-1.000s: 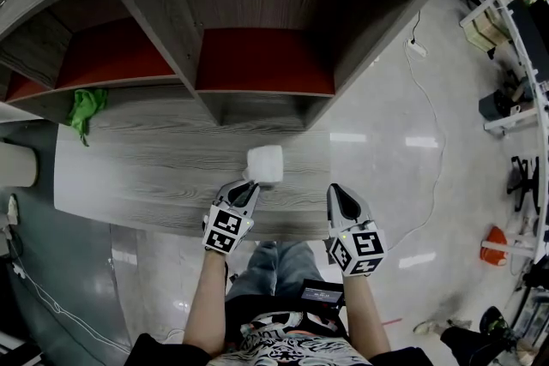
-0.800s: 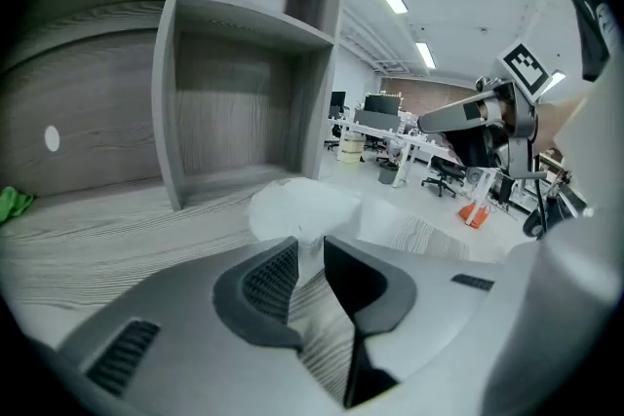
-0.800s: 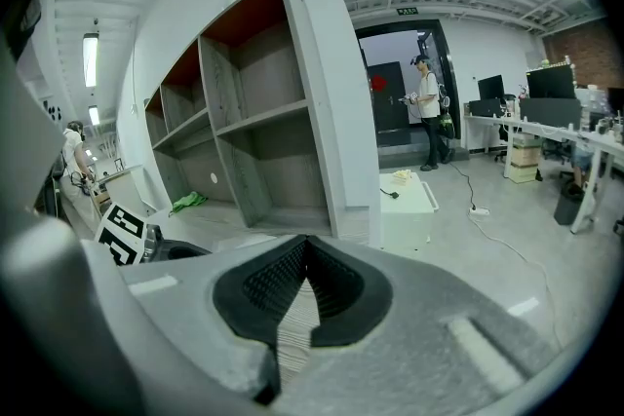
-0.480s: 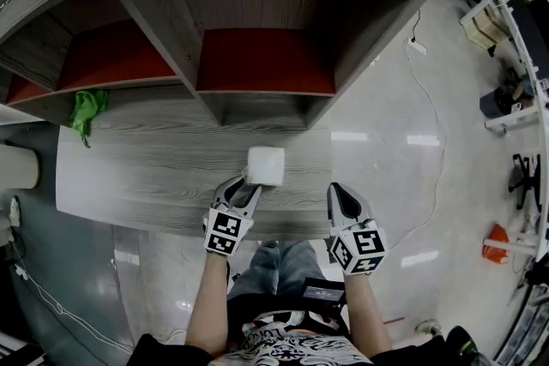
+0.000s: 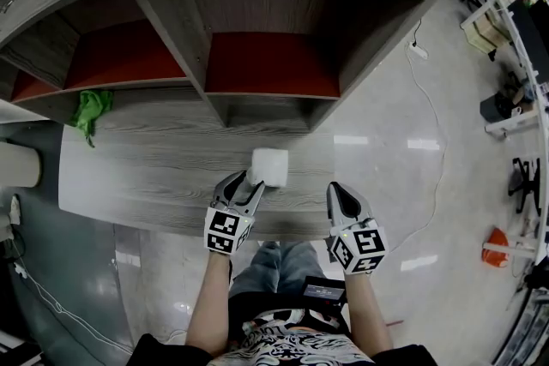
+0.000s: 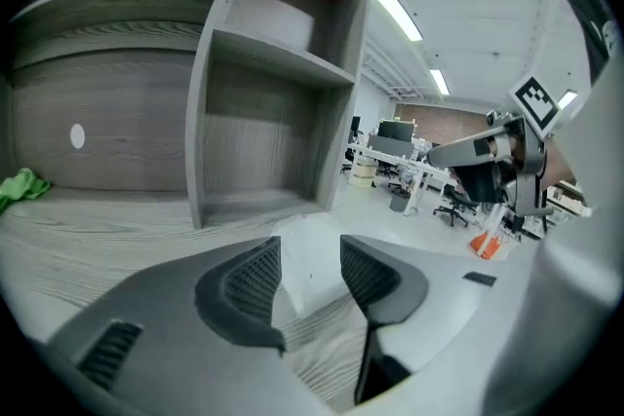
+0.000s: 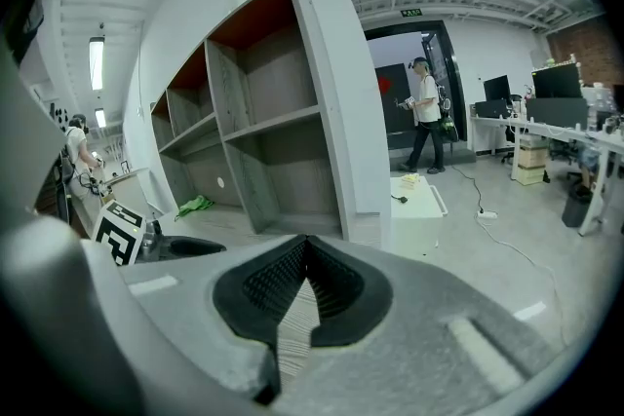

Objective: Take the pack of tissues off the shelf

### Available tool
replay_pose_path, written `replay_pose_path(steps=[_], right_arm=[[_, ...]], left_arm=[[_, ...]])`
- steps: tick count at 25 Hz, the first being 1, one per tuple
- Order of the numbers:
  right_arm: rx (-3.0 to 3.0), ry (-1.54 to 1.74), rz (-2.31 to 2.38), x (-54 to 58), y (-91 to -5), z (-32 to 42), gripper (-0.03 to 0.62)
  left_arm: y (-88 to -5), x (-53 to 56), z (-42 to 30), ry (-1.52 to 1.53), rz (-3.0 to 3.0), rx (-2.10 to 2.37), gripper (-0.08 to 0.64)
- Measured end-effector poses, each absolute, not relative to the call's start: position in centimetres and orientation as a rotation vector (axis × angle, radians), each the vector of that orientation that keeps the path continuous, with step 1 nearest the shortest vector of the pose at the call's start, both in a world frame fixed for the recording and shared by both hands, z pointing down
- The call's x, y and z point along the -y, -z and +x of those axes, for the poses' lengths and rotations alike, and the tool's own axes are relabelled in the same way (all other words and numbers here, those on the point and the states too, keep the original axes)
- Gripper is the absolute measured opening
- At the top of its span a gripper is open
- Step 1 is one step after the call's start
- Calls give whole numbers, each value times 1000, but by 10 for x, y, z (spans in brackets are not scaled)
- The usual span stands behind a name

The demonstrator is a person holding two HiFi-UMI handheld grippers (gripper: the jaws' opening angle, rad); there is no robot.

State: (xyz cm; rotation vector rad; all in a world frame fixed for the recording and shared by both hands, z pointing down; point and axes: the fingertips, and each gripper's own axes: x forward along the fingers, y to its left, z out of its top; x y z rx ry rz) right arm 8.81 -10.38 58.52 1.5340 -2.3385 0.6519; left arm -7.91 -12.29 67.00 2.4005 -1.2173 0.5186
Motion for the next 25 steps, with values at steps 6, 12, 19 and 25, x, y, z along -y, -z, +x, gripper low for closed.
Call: replay_pose_path(steps=[6, 12, 19, 25], right_arm=[[2356, -613, 1509, 107, -578, 78, 5], [2370, -557, 1533, 113, -559, 83, 5], [2411, -501, 1563, 117, -532, 82, 5], [2450, -467, 1571, 122, -515, 79, 5]], left_arm=[[-647, 135, -89, -457, 2396, 1277, 169], [-617, 139, -87, -425, 2445, 1297, 160], [-560, 150, -88, -208, 2455, 1351, 104], [-515, 156, -93, -58, 2471, 1420, 32]])
